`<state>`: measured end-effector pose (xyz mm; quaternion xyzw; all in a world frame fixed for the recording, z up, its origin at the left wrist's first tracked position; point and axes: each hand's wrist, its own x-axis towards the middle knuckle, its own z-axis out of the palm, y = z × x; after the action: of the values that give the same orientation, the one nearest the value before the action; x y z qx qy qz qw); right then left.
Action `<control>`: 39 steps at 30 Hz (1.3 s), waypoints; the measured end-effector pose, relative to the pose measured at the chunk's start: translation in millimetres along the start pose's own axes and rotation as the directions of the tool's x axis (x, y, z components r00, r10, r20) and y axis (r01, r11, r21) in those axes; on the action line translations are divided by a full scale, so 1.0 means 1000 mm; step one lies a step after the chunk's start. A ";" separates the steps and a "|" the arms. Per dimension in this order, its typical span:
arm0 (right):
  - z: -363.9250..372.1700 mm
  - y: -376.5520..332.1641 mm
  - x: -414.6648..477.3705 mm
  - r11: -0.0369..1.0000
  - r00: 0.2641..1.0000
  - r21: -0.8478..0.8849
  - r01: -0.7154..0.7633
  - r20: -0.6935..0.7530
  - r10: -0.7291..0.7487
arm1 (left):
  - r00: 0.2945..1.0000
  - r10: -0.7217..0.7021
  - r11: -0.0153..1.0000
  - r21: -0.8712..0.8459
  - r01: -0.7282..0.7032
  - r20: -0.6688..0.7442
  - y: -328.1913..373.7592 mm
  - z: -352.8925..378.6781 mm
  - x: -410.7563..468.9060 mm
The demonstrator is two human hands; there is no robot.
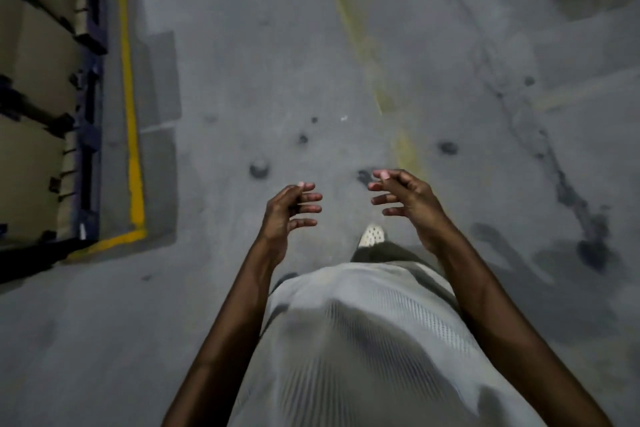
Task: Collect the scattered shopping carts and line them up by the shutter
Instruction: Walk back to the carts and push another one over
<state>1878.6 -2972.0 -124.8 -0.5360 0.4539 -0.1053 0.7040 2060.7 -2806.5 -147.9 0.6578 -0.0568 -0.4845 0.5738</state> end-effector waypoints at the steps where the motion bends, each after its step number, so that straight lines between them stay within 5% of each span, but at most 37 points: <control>1: -0.012 -0.025 0.028 1.000 1.000 0.000 0.013 -0.017 -0.013 | 1.000 0.015 1.000 -0.006 -0.015 0.002 0.022 0.015 0.023; 15: -0.021 -0.236 0.397 0.999 1.000 -0.052 0.000 0.018 0.001 | 0.988 0.071 0.993 -0.088 -0.083 -0.136 0.246 0.057 0.369; 22: 0.018 -0.380 0.565 0.998 0.986 0.013 0.057 -0.160 -0.054 | 0.971 0.122 0.992 0.068 -0.110 -0.204 0.397 0.037 0.541; 31: 0.035 -0.491 0.766 0.994 0.972 0.111 -0.015 -0.231 0.040 | 0.972 0.210 0.976 0.089 -0.201 -0.108 0.546 0.039 0.732; 39: 0.048 -0.628 0.981 0.990 0.998 0.131 -0.056 -0.002 0.057 | 0.962 0.181 0.983 0.049 -0.175 -0.206 0.683 0.051 0.908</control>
<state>2682.5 -3816.1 -106.1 -0.4751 0.4630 -0.1165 0.7391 2829.1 -3643.4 -107.7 0.7061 -0.0620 -0.3579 0.6078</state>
